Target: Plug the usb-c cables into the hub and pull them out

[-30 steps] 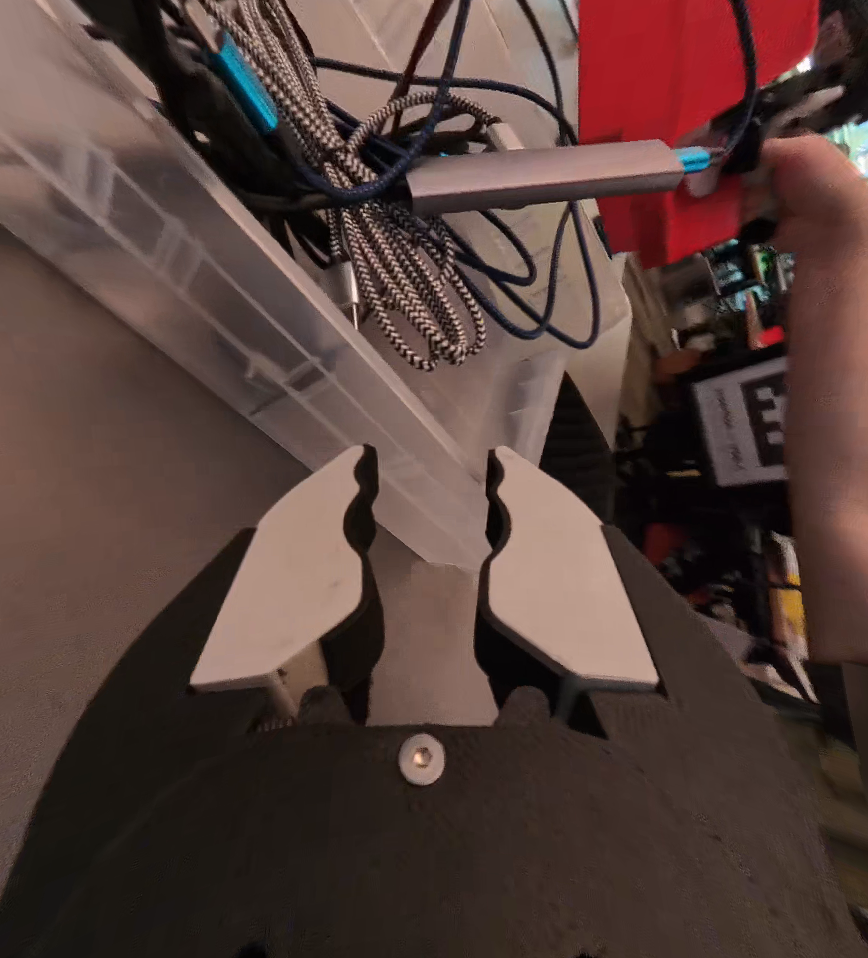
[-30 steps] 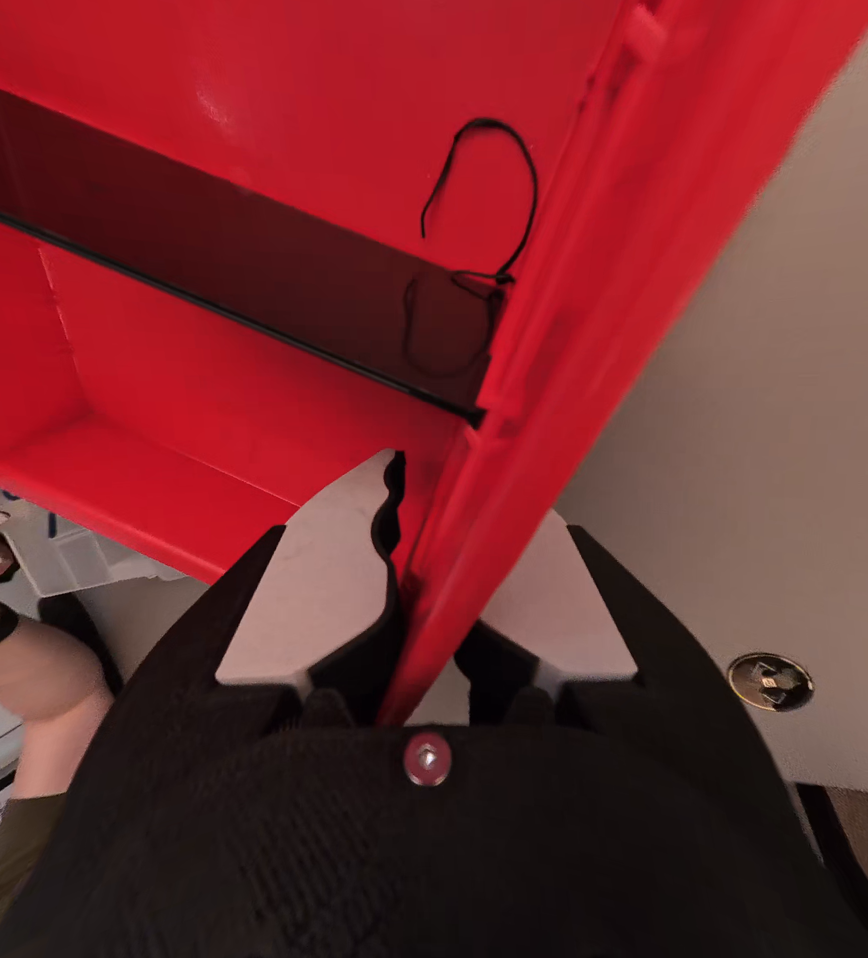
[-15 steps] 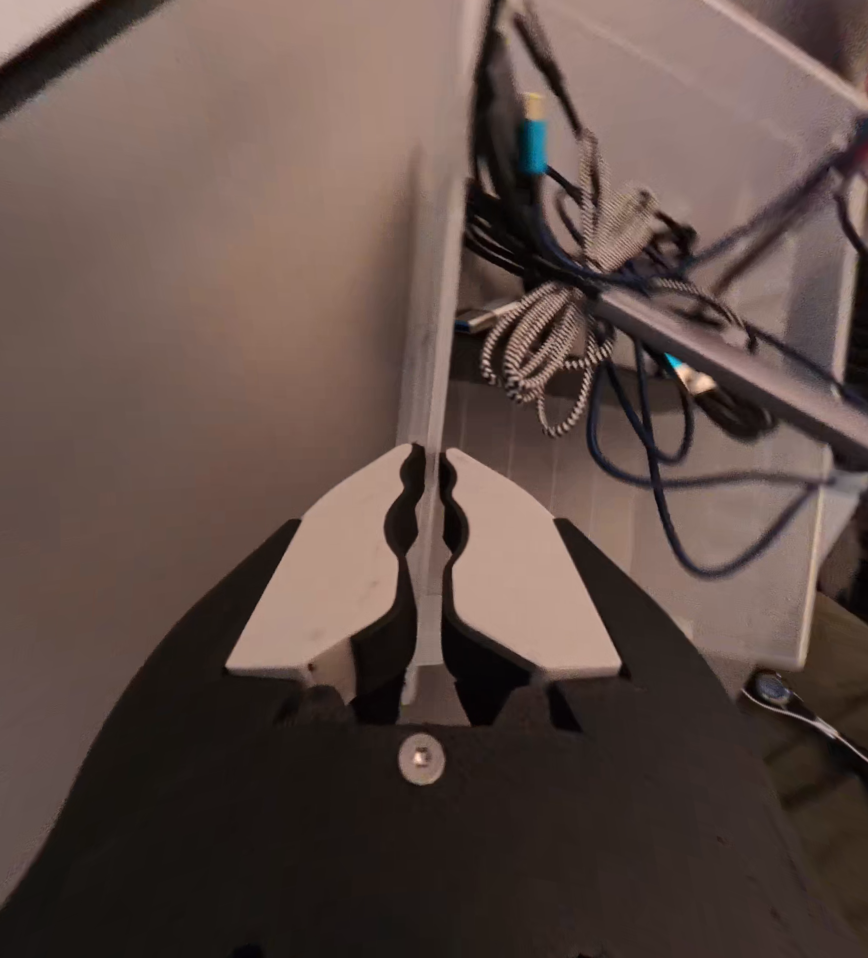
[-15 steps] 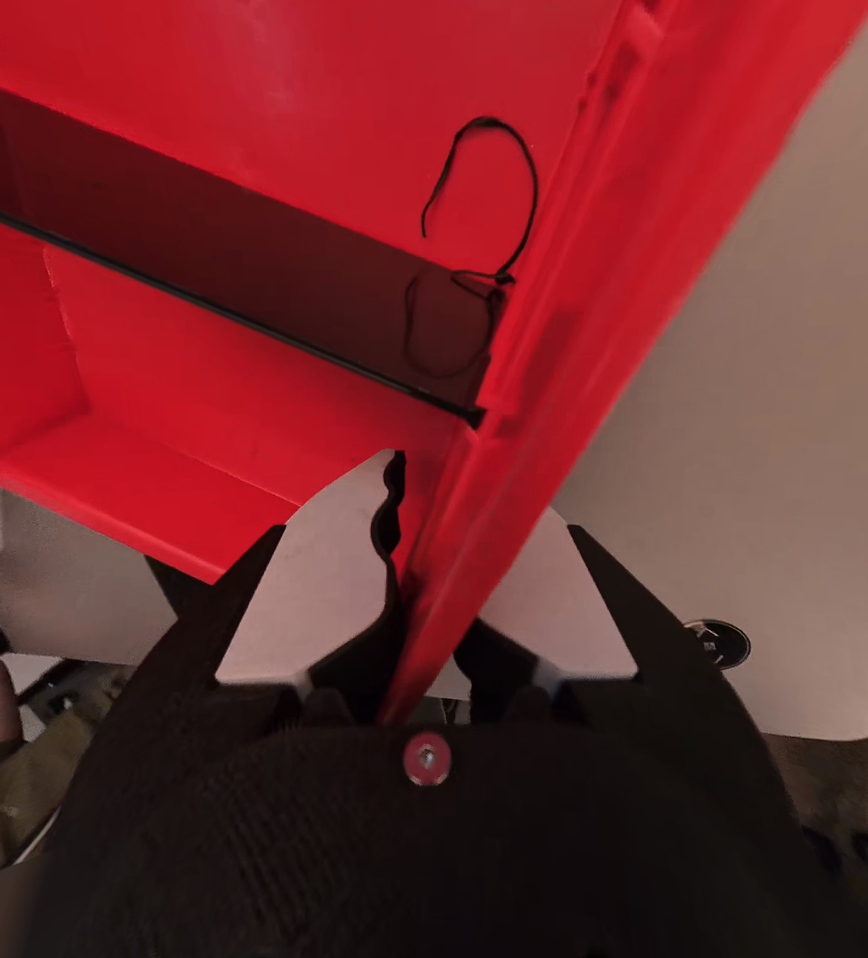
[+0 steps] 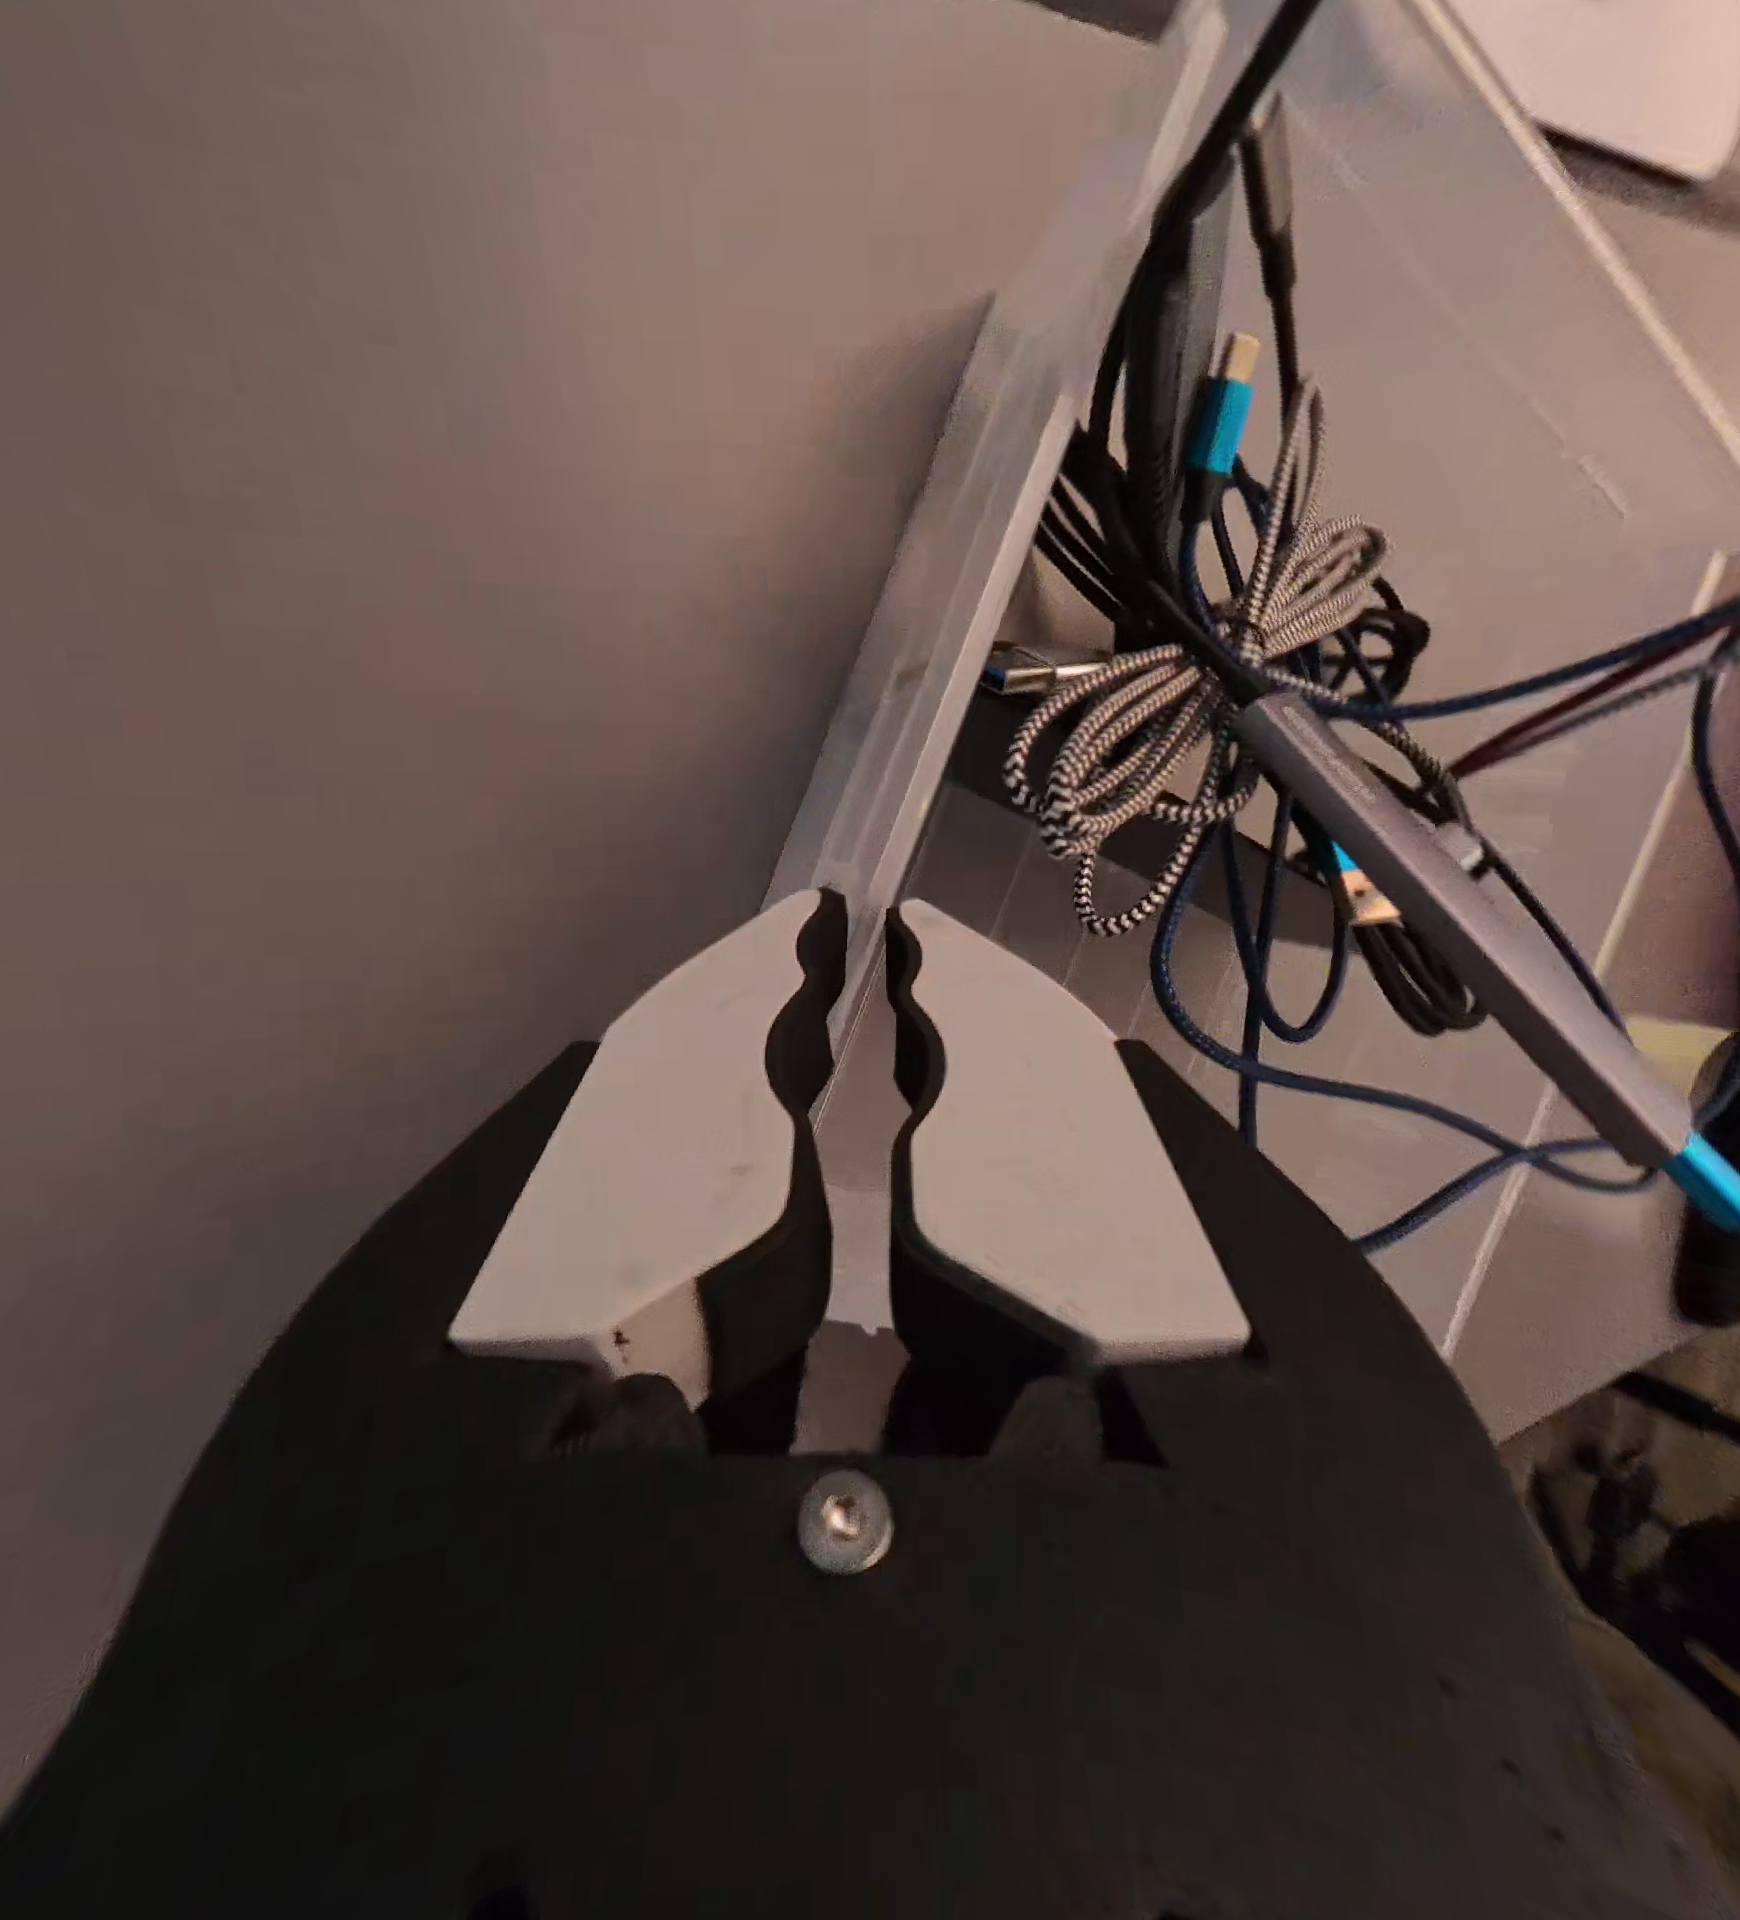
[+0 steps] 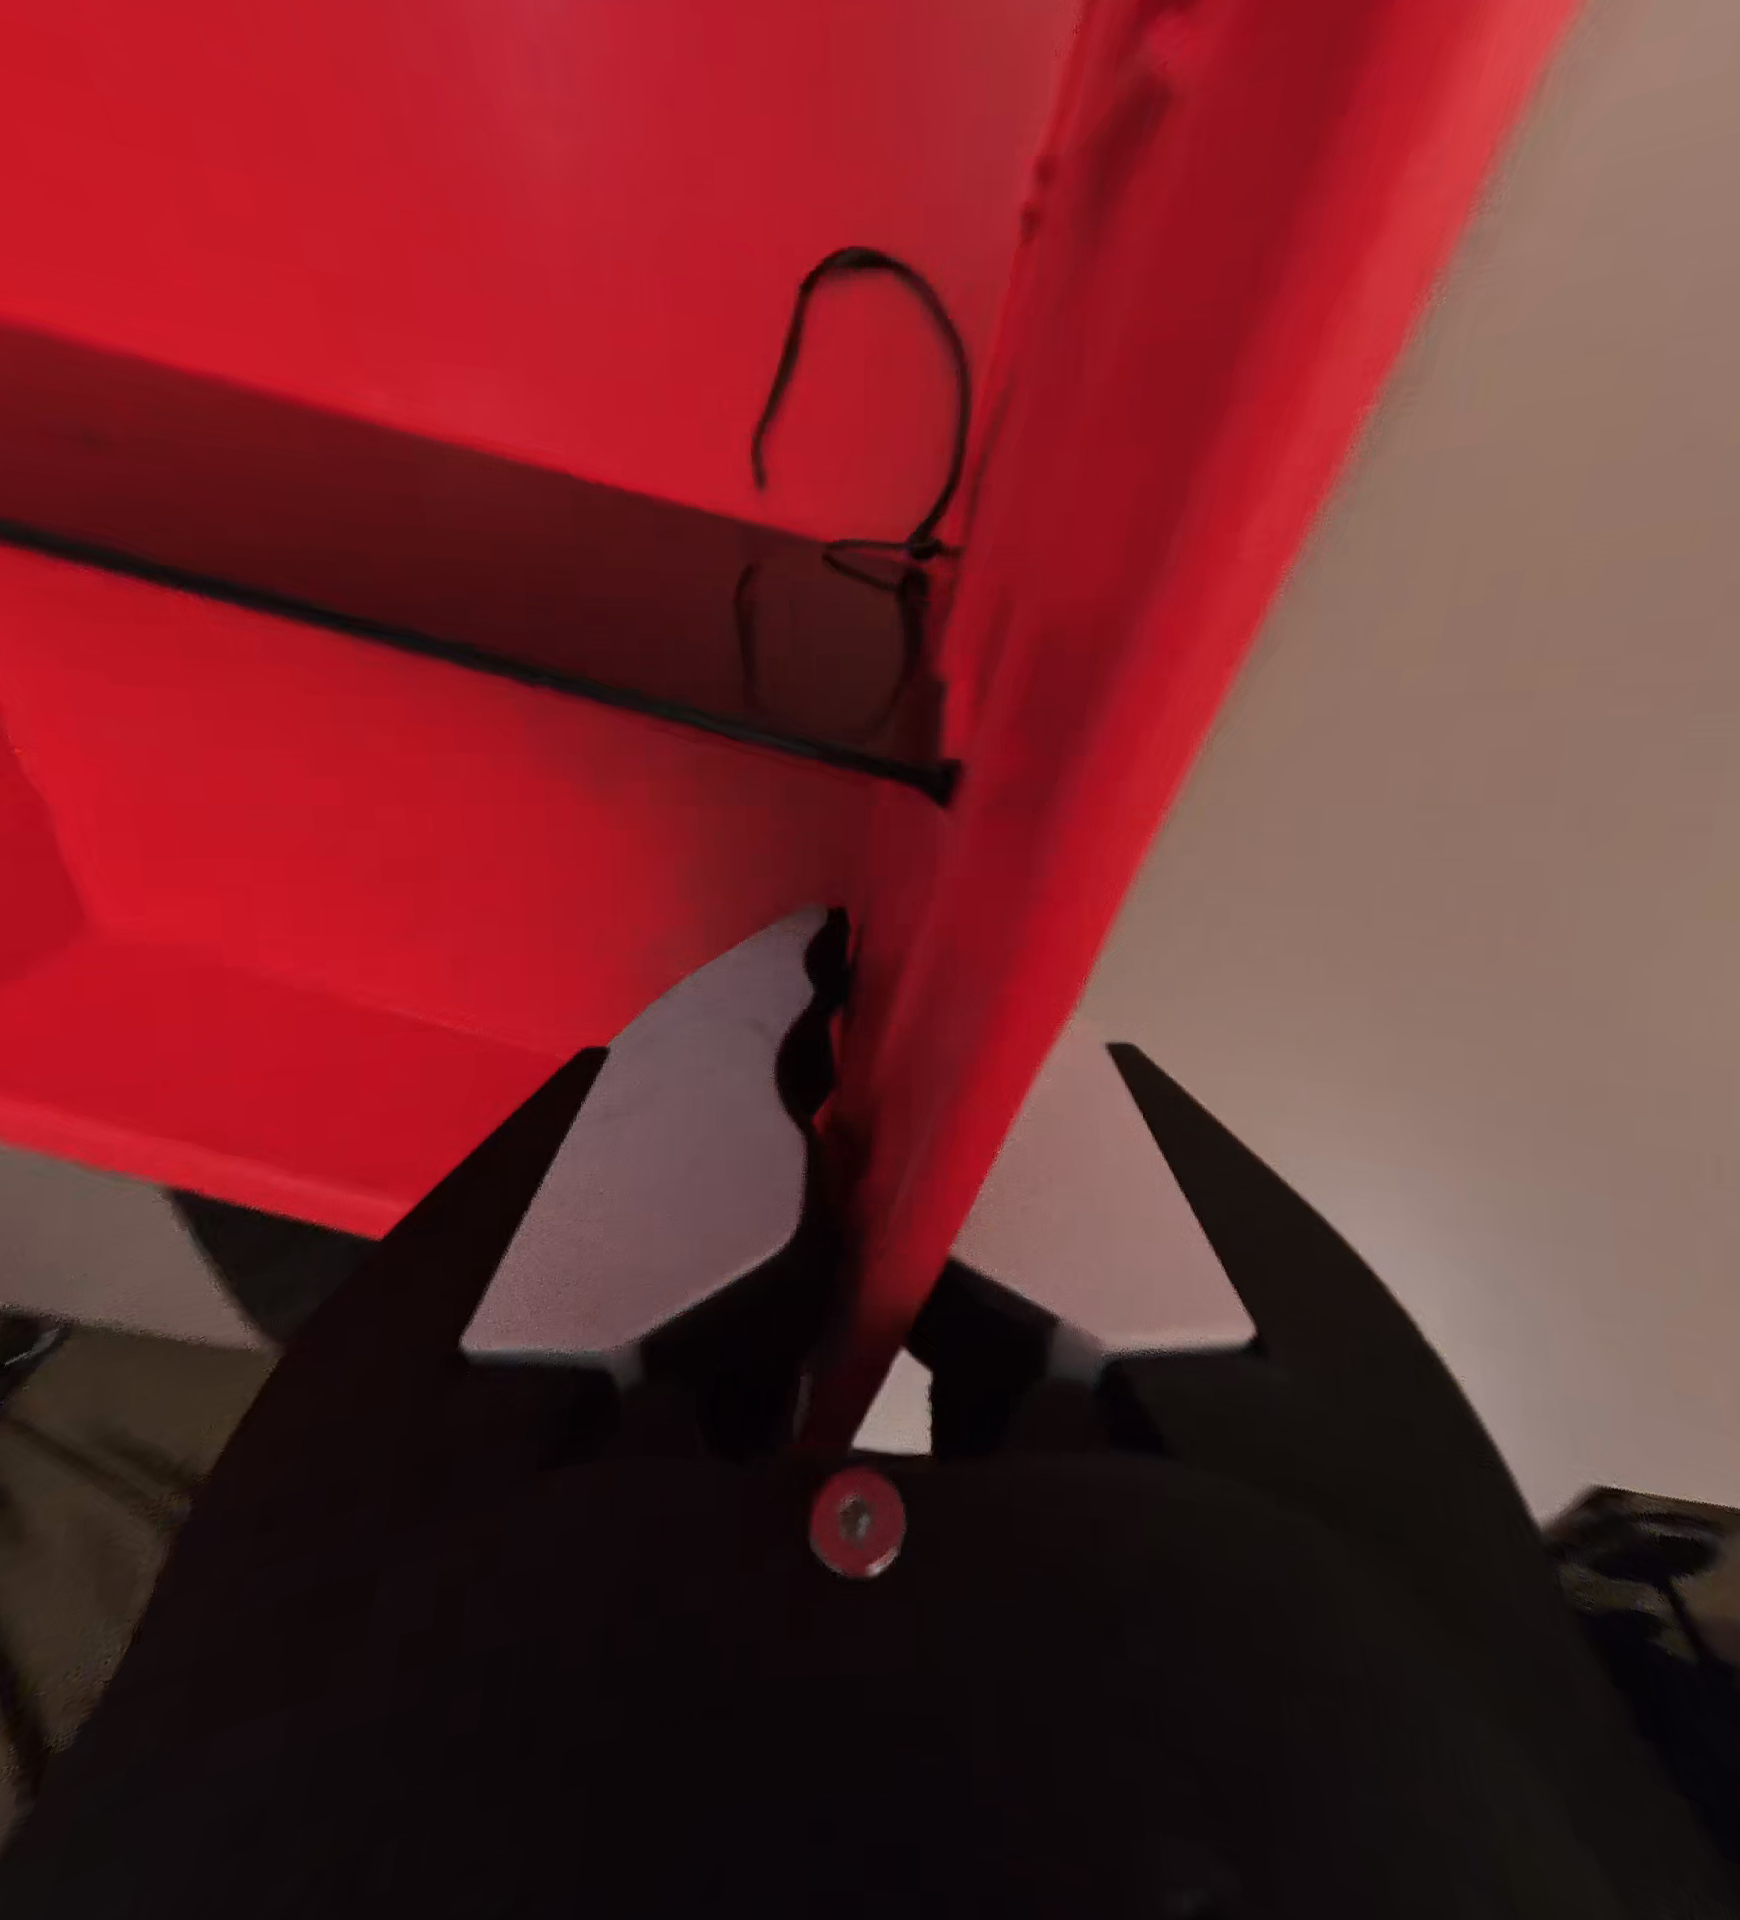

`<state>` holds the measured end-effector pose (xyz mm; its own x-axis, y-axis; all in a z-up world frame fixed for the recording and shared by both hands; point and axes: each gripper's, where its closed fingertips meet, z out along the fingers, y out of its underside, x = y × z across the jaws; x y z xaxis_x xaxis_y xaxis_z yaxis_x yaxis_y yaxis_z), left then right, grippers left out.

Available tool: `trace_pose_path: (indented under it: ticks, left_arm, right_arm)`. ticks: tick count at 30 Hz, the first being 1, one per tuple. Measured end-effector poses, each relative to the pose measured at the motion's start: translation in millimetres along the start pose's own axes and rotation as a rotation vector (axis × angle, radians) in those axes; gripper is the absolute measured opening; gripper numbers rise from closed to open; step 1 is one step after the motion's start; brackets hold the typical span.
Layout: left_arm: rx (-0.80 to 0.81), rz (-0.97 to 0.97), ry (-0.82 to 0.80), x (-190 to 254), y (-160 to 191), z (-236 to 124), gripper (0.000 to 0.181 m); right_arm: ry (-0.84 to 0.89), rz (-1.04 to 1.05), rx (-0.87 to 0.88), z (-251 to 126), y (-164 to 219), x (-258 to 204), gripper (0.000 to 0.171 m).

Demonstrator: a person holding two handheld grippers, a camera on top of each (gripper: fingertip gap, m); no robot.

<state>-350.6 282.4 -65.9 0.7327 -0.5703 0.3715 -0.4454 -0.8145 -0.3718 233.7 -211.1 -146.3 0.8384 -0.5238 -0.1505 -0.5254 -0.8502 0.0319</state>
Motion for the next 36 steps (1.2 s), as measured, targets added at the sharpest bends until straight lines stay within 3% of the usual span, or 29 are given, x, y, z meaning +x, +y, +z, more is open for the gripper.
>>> trace_pose_path:
  ticks: [6, 11, 17, 29, 36]
  left_arm:
    - [-0.073, -0.139, 0.088, -14, 45, -25, 0.006]
    - [-0.230, -0.112, 0.052, -12, 67, -10, 0.017]
    - [-0.211, -0.086, -0.063, -22, 50, -2, 0.008]
    - [0.001, -0.203, -0.002, -46, 17, 1, 0.011]
    - [-0.002, -0.267, -0.008, -49, 23, -4, 0.012]
  right_arm:
    - [0.001, 0.008, 0.004, -1, -18, -2, 0.005]
    - [-0.029, 0.079, -0.010, -1, -23, -3, 0.006]
    - [-0.021, 0.080, -0.016, 0, -21, -5, 0.007]
    - [-0.030, 0.054, -0.004, 0, -13, -6, 0.007]
    - [-0.004, 0.055, -0.011, 0, -14, -4, 0.006]
